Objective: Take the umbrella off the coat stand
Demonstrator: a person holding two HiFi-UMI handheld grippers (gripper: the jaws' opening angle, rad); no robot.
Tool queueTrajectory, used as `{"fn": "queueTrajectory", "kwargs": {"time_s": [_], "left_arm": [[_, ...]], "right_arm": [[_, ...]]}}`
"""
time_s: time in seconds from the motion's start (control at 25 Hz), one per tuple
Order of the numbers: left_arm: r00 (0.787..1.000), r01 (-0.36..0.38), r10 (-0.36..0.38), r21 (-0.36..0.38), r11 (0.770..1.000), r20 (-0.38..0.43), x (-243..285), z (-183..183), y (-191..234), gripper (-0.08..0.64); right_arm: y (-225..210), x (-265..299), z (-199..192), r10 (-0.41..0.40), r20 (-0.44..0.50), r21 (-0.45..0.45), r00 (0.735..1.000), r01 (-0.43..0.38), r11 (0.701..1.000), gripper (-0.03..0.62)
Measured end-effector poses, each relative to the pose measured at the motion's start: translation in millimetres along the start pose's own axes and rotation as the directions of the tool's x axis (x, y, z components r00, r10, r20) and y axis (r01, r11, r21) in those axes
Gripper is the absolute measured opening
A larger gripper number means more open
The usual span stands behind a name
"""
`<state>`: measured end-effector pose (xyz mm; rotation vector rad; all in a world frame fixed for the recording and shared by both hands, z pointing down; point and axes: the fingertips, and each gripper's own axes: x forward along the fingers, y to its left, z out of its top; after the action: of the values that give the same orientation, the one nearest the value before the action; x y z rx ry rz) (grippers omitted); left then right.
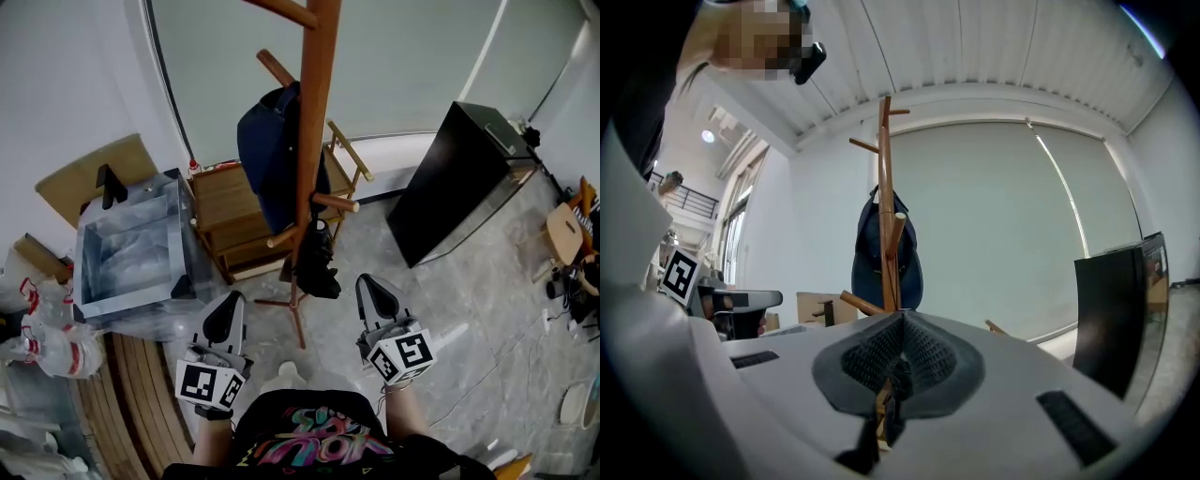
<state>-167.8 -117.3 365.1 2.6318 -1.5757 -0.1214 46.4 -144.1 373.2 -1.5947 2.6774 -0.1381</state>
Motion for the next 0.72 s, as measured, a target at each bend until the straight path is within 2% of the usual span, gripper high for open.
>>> {"fn": "queueTrajectory", "kwargs": {"time_s": [0.72], "left_arm": [[0.997, -0.065, 0.066, -0.011, 0.998, 0.03, 46, 3, -4, 0.034]], "right_arm": [[-27, 43, 11, 0.105, -0.02, -0.018, 0.994, -0.105, 0.994, 0.015]]}}
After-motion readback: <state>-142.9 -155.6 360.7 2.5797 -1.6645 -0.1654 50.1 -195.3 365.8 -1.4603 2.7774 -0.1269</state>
